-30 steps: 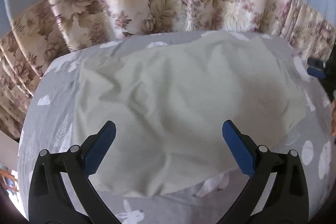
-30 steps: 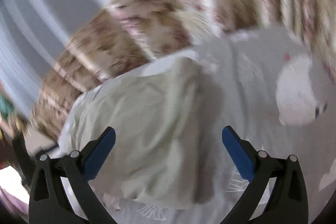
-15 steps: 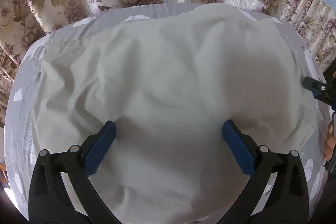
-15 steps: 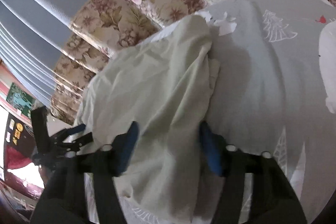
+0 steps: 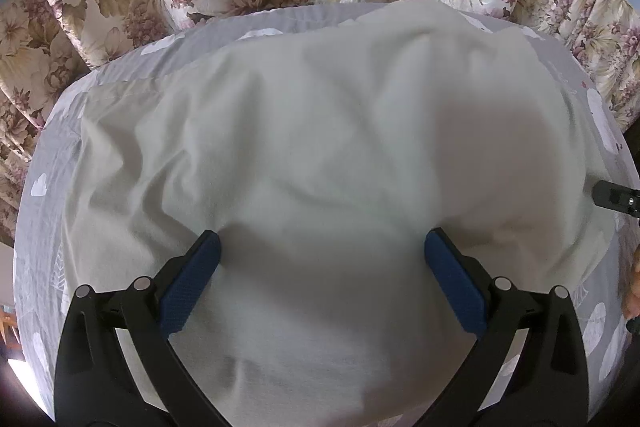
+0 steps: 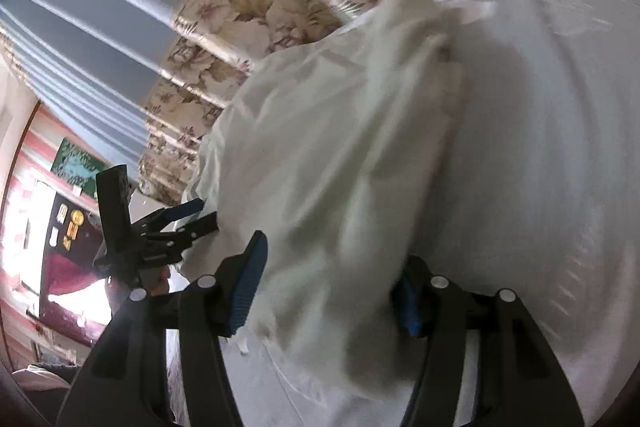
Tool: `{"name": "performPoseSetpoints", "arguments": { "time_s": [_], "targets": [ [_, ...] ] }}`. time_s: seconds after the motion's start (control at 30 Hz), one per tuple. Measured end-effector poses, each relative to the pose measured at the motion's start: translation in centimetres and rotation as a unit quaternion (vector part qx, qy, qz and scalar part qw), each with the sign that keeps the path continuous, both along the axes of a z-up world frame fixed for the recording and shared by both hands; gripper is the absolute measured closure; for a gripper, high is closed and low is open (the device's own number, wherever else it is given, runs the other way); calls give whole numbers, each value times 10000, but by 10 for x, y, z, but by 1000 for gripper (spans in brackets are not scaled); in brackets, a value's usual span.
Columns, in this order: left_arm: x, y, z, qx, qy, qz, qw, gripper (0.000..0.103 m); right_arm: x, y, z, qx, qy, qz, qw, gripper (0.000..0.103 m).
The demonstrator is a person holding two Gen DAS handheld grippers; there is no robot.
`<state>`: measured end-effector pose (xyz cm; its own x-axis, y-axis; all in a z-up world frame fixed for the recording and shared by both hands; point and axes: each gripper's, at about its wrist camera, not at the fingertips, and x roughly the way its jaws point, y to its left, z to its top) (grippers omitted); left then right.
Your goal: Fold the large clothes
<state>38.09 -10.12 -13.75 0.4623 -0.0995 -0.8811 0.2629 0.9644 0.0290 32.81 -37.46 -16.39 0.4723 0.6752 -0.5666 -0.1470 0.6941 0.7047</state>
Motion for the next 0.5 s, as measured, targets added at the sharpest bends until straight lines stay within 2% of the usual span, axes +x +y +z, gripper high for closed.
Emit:
{"name": "performPoseSetpoints", "arguments": {
  "time_s": [0.07,0.2,0.27,0.33,0.4,0.5],
  "targets": [
    [0,1,0,-10,0,-3,10000,3,12,12,3,-168,-40,56,9998,44],
    [1,1,0,-4,8,40,10000,3,25,20,4,-164,6,-3,9999,45],
    [1,-1,-1,62,-2,65,10000,3,22,22,5,-225,-1,-131,9997,47],
    [0,0,3,56,-7,124,9999,3,17,28,8,-557,-55,-266,9981,57],
    [-4,7,12,101,-137,318,9994,3,10,29,13,-677,-55,-378,9970,59],
    [-5,14,16,193,-190,329,9991,3,2,22,13,-677,90,-525,9963,57]
  ]
}}
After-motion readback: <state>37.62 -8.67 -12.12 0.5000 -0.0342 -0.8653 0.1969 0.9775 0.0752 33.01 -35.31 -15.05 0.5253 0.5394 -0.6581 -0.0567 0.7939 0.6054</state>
